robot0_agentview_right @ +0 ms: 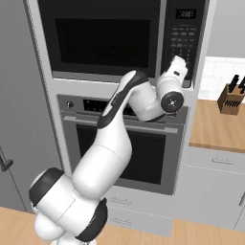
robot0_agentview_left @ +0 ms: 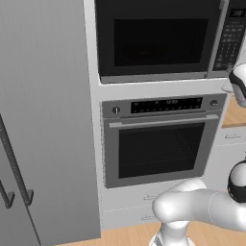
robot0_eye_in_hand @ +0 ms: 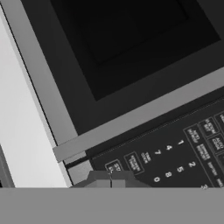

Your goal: Open the microwave, place the bowl with waffle inside the microwave, then close the microwave door and turn it on.

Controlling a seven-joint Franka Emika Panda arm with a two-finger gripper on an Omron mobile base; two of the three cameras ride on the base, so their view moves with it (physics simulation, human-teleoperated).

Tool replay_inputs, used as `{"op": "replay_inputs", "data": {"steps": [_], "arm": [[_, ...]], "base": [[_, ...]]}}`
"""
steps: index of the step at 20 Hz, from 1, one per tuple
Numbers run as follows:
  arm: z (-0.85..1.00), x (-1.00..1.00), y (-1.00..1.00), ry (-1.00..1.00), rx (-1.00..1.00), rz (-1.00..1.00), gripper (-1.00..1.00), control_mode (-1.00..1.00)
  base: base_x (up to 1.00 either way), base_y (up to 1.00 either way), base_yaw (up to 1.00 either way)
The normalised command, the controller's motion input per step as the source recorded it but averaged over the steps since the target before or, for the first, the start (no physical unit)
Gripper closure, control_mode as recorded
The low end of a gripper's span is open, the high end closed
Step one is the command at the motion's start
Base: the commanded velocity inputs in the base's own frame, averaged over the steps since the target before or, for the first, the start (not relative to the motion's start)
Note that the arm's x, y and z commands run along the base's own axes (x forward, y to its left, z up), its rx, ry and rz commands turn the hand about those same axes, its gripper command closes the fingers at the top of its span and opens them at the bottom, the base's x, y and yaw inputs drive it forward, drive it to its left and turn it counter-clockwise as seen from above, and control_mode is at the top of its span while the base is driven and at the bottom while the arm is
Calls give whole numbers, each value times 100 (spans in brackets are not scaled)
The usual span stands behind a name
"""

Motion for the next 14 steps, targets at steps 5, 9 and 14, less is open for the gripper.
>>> {"op": "replay_inputs", "data": {"steps": [5,9,14], "arm": [[0,0,-14,0,0,-4,100,-100],[-6,3,-1,2,-1,-2,100,-100],[-15,14,0,3,-2,-1,100,-100]], "base": [[0,0,0],[0,0,0],[0,0,0]]}}
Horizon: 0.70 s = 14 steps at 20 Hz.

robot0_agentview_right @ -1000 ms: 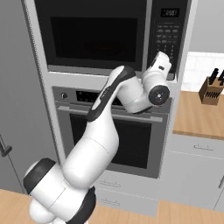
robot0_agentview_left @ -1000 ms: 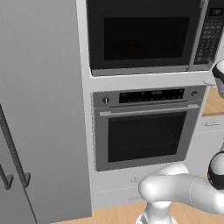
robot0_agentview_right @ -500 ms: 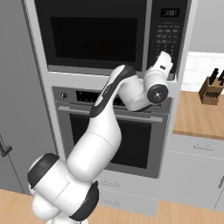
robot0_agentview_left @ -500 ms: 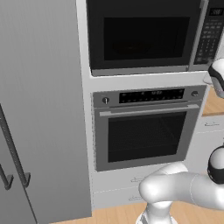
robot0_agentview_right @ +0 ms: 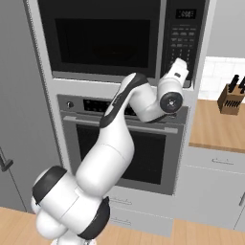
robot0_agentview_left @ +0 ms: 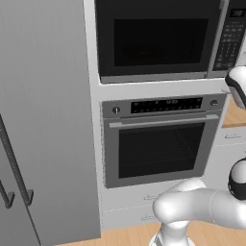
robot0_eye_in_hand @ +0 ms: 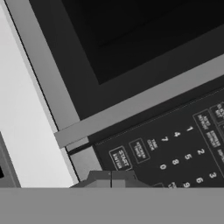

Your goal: Open the microwave, place the bowl with waffle inside the microwave, then close the microwave door and turn it on.

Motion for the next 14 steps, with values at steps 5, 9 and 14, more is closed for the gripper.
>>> {"op": "replay_inputs", "data": {"steps": [5,9,14], "arm": [[-2,13,0,0,-1,-3,100,-100],[0,21,0,0,0,-6,100,-100],[0,16,0,0,0,-6,100,-100]], "base": [[0,0,0],[0,0,0],[0,0,0]]}}
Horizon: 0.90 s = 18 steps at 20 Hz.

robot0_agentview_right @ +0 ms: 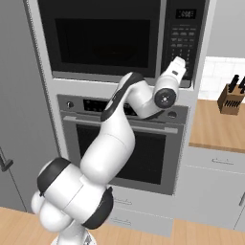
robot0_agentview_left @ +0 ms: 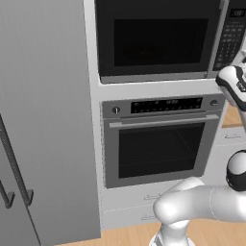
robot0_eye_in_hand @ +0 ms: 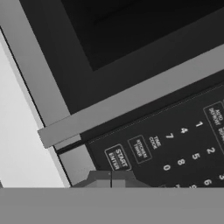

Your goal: Open the microwave, place the bowl with waffle inside the microwave, then close the microwave door and turn it on.

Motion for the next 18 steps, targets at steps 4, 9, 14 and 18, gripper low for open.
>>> {"op": "replay_inputs", "data": {"steps": [4,9,14,18], "arm": [[0,5,-3,0,0,-4,100,-100],[0,13,-7,0,0,-1,100,-100],[0,22,-5,0,0,0,100,-100],[0,22,-2,0,0,0,100,-100]], "base": [[0,0,0],[0,0,0],[0,0,0],[0,0,0]]}}
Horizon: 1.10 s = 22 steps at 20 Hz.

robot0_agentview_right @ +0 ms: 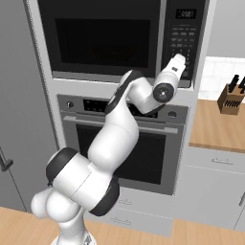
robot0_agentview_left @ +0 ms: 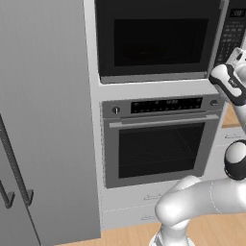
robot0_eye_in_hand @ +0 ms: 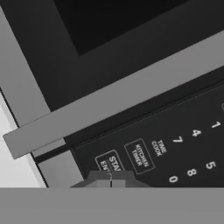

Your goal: Open the microwave, place the bowl with waffle inside the microwave, then close the microwave door and turn it on.

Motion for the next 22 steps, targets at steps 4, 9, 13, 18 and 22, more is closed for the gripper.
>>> {"op": "replay_inputs", "data": {"steps": [4,9,13,18,22], "arm": [[0,25,0,0,0,0,100,-100],[0,26,-1,0,0,0,100,-100],[0,22,-10,0,0,0,100,-100],[0,8,-24,0,0,0,100,-100],[0,6,-4,0,0,0,100,-100]], "base": [[0,0,0],[0,0,0],[0,0,0],[0,0,0],[0,0,0]]}}
